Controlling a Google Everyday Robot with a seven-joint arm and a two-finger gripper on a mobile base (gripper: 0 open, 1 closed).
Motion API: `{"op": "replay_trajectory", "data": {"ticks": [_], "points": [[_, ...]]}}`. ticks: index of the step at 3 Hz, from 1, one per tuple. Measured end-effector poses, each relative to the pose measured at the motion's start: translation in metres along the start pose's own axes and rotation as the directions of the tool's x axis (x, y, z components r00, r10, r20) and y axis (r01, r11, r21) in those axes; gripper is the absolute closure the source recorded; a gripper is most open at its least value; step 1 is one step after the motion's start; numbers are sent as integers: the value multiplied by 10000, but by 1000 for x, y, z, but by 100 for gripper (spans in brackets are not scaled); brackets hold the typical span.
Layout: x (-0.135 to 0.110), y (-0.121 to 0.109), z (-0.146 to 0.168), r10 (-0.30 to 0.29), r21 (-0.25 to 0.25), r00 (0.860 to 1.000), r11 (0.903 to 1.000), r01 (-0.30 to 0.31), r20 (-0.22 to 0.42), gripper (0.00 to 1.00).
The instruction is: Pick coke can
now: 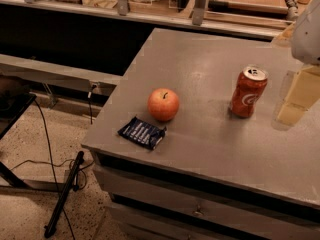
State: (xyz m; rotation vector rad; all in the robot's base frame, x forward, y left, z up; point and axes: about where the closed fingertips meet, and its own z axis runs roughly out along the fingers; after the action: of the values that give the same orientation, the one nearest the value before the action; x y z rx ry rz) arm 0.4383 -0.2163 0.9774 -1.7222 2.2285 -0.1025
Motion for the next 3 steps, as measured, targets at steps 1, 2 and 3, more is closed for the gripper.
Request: {"op": "replay_trajectory", "data": {"ticks": [1,2,3], "points": [[-1,-4,2,37,-32,10000,10000,-37,41,0],[-4,-20,10,173,-178,9997,9997,-169,195,0],[-10,-57,33,446,-335,9981,9985,-432,435,0]]}}
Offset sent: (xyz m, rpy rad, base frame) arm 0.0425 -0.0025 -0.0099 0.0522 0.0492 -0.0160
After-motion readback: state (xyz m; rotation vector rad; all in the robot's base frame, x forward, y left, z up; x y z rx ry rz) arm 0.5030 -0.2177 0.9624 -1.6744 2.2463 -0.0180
